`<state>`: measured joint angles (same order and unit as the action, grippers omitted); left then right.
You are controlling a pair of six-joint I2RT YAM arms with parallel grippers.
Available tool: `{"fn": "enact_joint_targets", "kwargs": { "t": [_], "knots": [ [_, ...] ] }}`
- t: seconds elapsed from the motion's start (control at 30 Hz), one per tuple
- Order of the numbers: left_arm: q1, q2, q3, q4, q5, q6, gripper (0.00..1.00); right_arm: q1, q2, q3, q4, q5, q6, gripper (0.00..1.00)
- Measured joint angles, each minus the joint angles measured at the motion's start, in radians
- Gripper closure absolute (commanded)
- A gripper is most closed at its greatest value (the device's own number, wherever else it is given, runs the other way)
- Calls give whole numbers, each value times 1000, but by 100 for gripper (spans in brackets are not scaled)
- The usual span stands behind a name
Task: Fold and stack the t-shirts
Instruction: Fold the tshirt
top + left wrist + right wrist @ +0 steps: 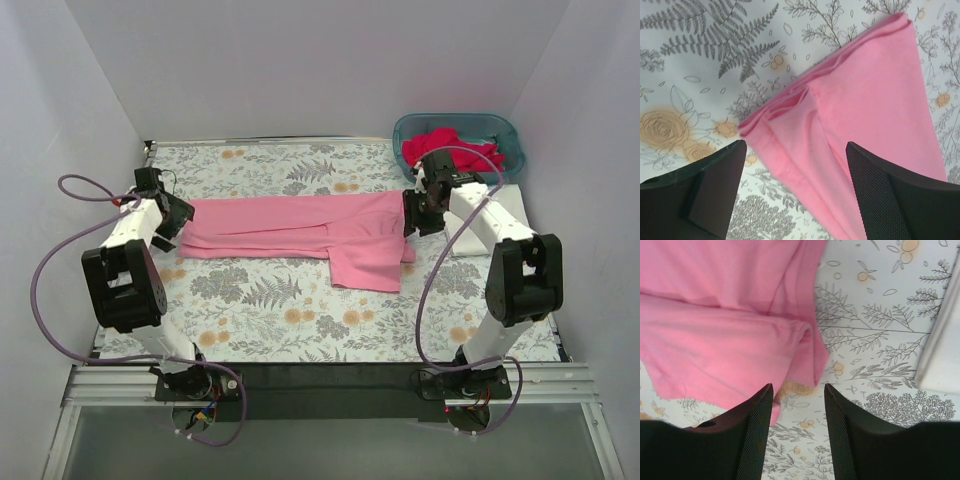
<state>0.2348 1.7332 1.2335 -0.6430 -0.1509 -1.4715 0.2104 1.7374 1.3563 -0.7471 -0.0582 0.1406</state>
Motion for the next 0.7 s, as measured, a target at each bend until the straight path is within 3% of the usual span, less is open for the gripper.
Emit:
{"fn": "enact_joint_targets", "kwargs": {
  "t": [0.2,0.37,0.7],
  "knots": [
    [-5,-143,-93,-16,6,26,24,144,-147,-136,37,8,-35,55],
    [-63,-192,-115,-36,4,51,24,255,-169,-278,69,5,-26,55],
    [-154,-204,-147,-55,-4,69,24,303,-132,-407,128,7,42,57]
  ]
}}
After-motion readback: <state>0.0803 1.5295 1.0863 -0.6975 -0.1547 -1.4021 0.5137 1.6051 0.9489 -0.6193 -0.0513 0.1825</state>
